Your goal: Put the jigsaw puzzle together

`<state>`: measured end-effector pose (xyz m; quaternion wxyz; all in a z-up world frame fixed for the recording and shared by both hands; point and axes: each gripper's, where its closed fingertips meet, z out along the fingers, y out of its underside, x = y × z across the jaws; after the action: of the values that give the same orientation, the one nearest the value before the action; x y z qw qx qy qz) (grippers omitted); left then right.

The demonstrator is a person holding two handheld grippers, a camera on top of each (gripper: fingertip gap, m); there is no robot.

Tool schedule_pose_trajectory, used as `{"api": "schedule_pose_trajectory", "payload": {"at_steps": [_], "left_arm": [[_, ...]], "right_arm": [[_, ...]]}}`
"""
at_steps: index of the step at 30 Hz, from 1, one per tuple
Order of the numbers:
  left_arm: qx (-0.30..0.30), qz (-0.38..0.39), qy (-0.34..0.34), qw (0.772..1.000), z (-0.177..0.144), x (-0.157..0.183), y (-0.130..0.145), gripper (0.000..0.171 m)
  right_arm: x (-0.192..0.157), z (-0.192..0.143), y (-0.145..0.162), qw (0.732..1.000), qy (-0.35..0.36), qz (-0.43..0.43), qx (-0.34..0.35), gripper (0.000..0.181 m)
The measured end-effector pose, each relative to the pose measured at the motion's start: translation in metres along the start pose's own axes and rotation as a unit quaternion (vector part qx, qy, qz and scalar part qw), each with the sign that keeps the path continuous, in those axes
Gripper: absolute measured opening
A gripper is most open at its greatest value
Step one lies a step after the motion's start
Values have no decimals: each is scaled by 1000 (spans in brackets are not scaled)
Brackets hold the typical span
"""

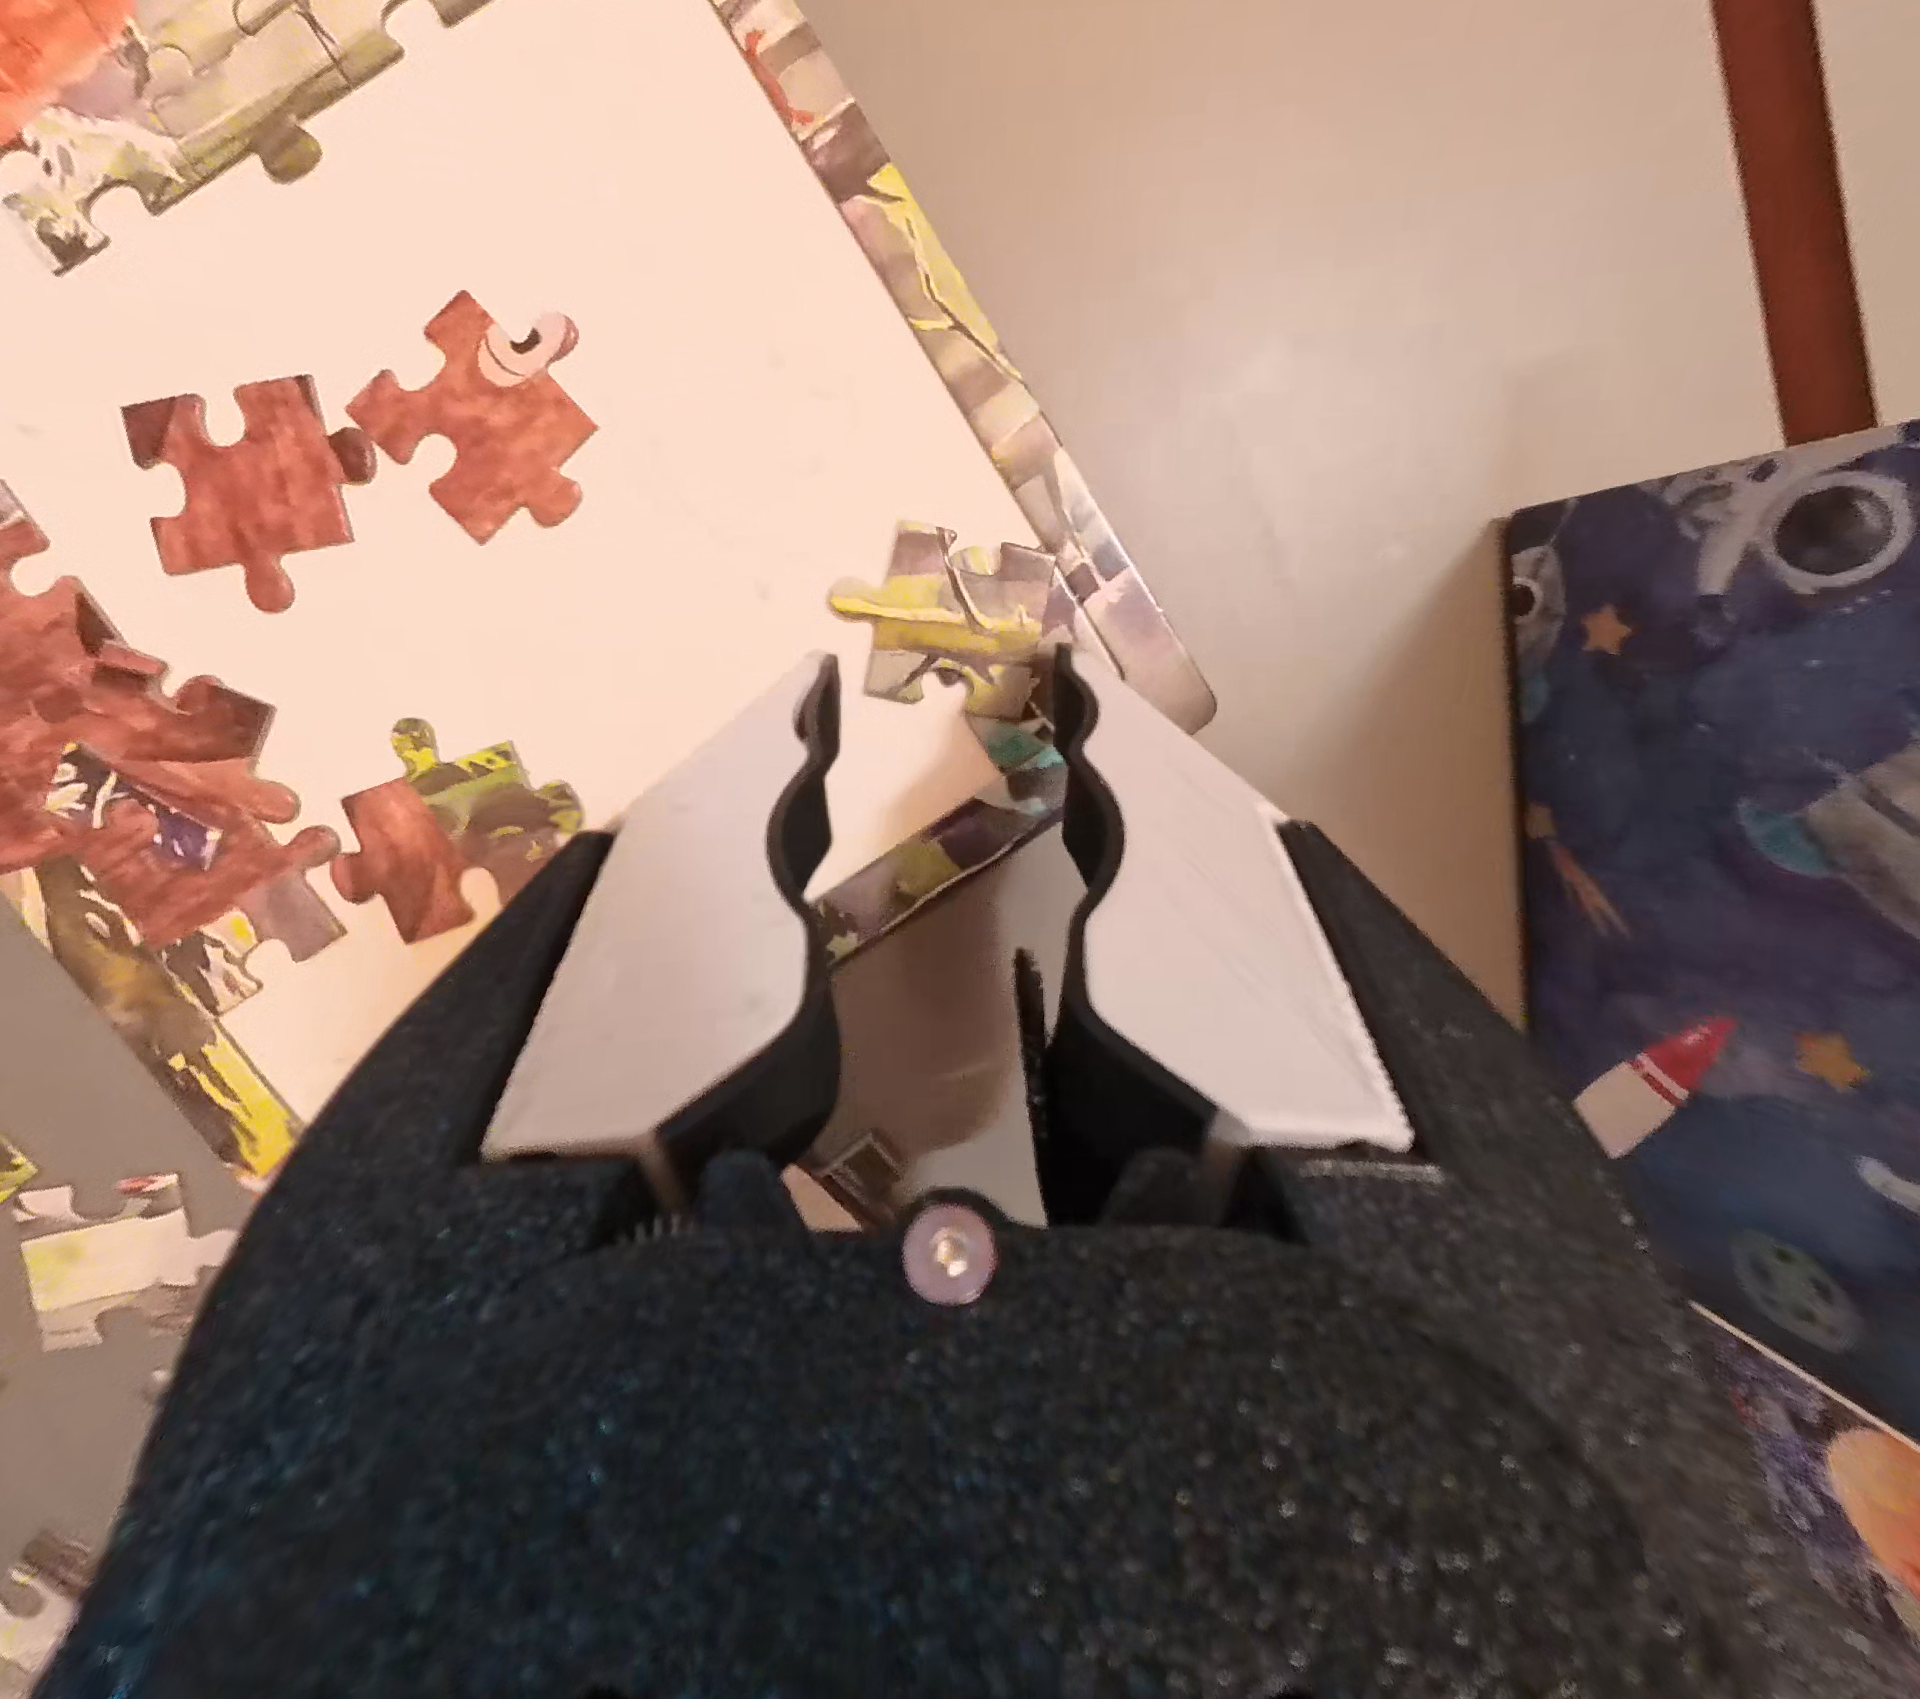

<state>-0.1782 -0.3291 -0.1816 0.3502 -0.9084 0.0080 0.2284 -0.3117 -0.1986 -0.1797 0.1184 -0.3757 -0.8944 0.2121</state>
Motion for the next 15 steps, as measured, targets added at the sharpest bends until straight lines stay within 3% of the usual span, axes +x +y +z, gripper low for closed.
{"api": "schedule_pose_trajectory", "payload": {"at_steps": [6, 8, 15], "left_arm": [[0, 0, 0, 1000, 0, 0, 0, 0], [0, 0, 0, 1000, 0, 0, 0, 0], [1, 1, 0, 1000, 0, 0, 0, 0]], "right_arm": [[1, 4, 0, 999, -21, 30, -20, 40], [4, 3, 2, 999, -9, 14, -33, 30], [2, 0, 1, 996, -19, -57, -66, 30]]}}
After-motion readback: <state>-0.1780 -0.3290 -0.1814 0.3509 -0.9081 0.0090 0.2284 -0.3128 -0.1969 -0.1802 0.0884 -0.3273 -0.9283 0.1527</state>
